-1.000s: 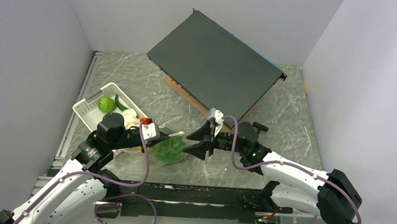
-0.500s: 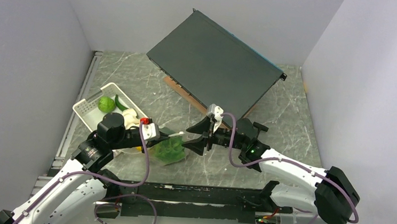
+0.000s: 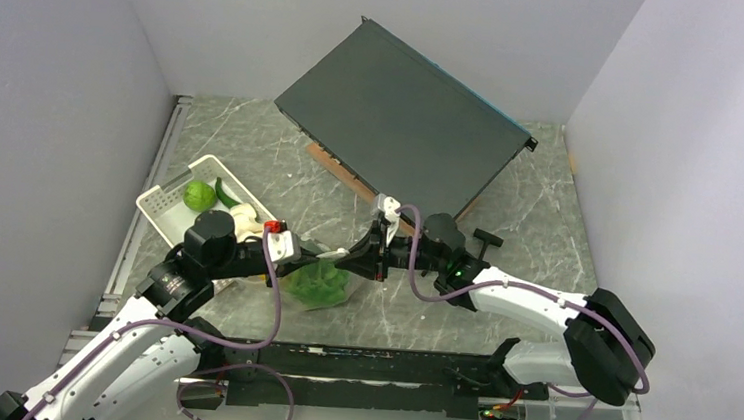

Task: Place the food in the zip-top bag and seal the zipper
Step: Zip the zipper food storage bag at the center of the board.

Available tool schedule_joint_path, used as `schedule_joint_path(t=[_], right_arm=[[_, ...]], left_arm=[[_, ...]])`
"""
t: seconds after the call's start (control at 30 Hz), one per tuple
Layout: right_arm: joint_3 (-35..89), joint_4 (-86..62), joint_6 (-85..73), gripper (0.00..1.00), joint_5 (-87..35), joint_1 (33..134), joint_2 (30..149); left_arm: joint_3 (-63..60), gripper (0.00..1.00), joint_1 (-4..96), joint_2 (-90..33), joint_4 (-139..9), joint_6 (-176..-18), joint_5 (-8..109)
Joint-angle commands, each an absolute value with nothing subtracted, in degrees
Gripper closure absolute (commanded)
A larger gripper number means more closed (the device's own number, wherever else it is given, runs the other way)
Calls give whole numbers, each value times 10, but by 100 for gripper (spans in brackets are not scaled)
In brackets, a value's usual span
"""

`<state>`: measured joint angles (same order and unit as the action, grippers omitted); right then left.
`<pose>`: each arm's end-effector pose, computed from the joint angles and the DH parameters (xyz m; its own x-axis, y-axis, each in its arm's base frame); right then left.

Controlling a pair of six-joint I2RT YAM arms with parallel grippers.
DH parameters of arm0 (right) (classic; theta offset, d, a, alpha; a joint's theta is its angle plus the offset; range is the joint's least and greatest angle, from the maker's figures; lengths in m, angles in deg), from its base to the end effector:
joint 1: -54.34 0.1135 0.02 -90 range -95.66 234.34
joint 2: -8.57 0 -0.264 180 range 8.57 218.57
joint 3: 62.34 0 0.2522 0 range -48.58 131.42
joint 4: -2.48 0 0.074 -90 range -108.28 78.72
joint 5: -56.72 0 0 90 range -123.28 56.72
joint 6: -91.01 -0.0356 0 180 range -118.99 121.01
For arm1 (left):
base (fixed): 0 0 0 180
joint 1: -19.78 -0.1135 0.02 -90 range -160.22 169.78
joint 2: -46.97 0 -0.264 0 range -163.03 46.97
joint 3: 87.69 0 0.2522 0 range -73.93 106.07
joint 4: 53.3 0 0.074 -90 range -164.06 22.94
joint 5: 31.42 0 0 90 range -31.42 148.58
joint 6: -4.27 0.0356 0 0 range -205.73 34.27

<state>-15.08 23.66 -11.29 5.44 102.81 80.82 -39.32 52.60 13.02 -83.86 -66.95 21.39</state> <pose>0.1621 0.2166 0.2516 -0.2556 -0.0379 -0.9660 -0.9656 0.0595 0.2532 0.1090 -0.0959 0.2953 0.0749 0.2569 -0.9635 0.9460 0.2874 0.1502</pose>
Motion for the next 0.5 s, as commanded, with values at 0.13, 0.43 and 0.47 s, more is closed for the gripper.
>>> schedule_joint_path(t=[0.13,0.43,0.47], right_arm=[[-136,296,-147,100,53,1026,793],[-138,268,-158,100,25,1026,772],[-139,270,-158,100,25,1026,773]], left_arm=[[-390,96,526,127,-808,-672,204],[-362,30,526,133,-804,-766,238],[-362,24,526,139,-792,-783,236]])
